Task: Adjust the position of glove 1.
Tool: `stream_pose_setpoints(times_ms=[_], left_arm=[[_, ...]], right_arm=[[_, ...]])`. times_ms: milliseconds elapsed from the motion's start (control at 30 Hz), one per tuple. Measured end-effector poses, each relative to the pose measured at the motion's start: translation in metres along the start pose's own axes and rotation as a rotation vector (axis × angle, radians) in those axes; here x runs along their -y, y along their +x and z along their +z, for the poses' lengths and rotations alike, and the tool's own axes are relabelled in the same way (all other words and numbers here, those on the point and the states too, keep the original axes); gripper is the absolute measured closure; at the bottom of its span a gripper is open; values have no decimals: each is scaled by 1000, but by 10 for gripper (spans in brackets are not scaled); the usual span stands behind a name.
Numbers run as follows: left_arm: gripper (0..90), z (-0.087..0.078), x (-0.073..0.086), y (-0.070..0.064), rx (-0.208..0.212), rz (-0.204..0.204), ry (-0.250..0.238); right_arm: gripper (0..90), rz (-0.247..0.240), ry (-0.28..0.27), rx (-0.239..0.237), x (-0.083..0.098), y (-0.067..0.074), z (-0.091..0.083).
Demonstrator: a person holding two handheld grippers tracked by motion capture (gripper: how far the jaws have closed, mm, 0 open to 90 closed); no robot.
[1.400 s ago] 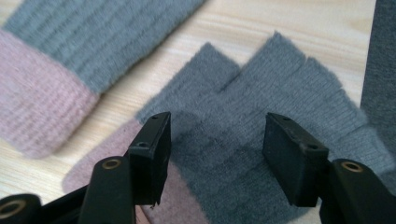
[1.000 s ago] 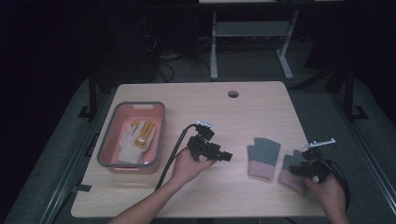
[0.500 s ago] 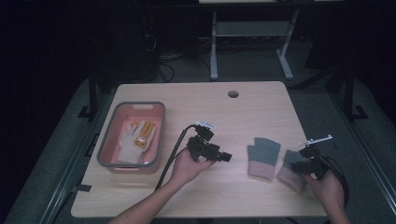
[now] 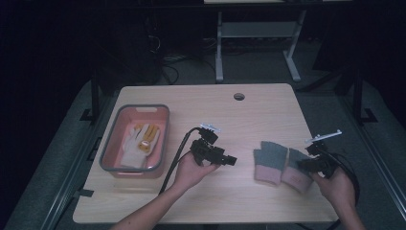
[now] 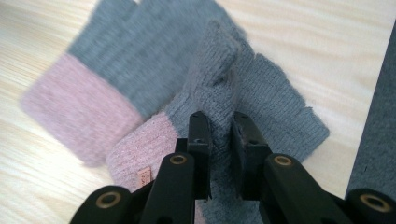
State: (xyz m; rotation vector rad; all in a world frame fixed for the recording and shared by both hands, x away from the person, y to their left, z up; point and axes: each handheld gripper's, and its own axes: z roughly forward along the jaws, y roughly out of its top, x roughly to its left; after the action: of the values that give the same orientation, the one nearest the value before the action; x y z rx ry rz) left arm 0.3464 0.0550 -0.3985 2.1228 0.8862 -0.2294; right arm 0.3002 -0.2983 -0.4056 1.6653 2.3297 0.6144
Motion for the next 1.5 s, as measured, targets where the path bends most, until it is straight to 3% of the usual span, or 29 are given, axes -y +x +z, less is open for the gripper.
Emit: stream_pose_setpoints(times_ms=[267,633,1000,1167,1267,1500], left_arm=[[306,-1,1,1,0,-5,-1],[303,1,2,2,2,-5,2],[303,7,4,4,8,-11,13],[303,9,4,5,12,-13,17],[303,10,4,5,13,-11,19],[304,15,5,4,19,-19,16]], right_arm=[[790,-53,-26,-33,-18,15,-10],[782,-120,-19,-100,-38,39,10],[754,-190,-7,-111,-51,48,31],[720,-196,10,-120,-55,51,40],[667,-175,17,-125,-56,49,45],[565,-129,-20,-134,-50,42,39]])
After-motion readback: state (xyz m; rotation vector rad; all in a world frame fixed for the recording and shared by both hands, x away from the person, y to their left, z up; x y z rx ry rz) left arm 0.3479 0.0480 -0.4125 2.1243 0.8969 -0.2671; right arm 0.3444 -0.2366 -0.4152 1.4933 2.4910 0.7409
